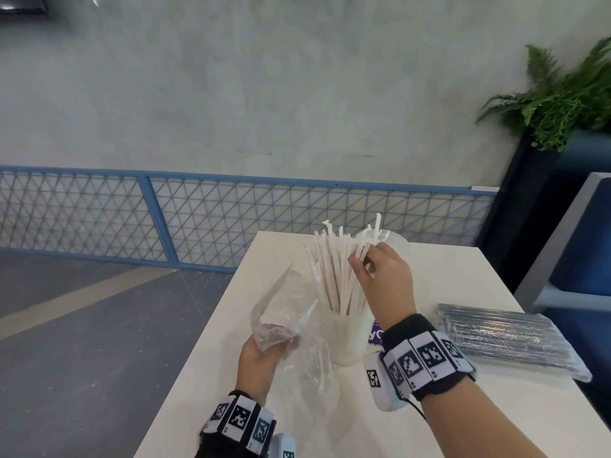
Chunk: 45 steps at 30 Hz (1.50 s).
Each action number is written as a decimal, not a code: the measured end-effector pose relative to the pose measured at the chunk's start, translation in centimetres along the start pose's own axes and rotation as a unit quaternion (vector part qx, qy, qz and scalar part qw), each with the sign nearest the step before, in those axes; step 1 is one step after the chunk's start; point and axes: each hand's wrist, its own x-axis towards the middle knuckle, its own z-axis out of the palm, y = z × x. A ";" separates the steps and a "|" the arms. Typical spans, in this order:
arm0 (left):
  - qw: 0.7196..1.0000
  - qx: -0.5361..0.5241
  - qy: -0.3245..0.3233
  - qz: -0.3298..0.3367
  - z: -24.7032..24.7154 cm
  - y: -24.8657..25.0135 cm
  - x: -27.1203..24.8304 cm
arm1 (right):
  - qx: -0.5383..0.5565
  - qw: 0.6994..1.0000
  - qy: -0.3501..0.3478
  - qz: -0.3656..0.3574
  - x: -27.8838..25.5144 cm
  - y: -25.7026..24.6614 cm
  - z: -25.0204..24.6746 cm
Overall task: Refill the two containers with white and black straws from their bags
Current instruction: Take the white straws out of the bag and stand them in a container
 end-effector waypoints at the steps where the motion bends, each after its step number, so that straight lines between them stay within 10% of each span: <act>1: 1.000 0.000 0.002 0.003 0.0 0.0 0.0 | -0.033 0.999 0.000 -0.009 -0.2 0.4 0.3; 8: 0.999 -0.044 0.011 0.008 0.4 0.7 -0.3 | -0.162 0.986 -0.049 0.002 -1.0 1.9 2.0; 14: 0.995 -0.085 0.041 0.015 0.1 0.3 -0.6 | 0.033 0.998 0.053 0.006 -4.6 1.5 0.4; 17: 0.992 -0.100 0.070 0.012 -0.3 -0.1 -0.7 | 0.129 0.982 -0.049 0.131 -9.2 2.8 0.3; 20: 0.990 -0.115 0.083 -0.012 -0.4 -0.6 -0.7 | 0.126 0.905 -0.206 0.349 -13.0 5.3 1.3; 23: 0.988 -0.118 0.091 -0.038 -0.3 -1.1 -1.0 | 0.280 0.721 -0.329 0.542 -14.4 5.8 1.5; 25: 0.990 -0.105 0.080 -0.058 -0.3 -1.6 -1.0 | 0.372 0.665 -0.313 0.566 -14.3 5.7 1.3; 30: 0.962 0.139 0.235 0.016 -1.3 -1.9 -1.5 | 0.308 0.774 -0.252 0.492 -13.8 6.0 1.9; 34: 0.838 0.388 0.281 0.260 -2.9 -1.6 -2.0 | 0.252 0.809 -0.273 0.456 -14.0 6.7 1.9; 36: 0.790 0.490 0.248 0.272 -3.4 -1.5 -1.8 | 0.241 0.814 -0.278 0.450 -14.2 7.0 2.0; 41: 0.916 0.388 0.101 0.025 -3.8 -1.7 -1.0 | 0.230 0.815 -0.318 0.426 -14.6 6.9 2.5; 45: 0.899 0.404 0.164 0.037 -5.0 -2.2 -1.0 | 0.180 0.851 -0.294 0.395 -14.8 7.8 2.2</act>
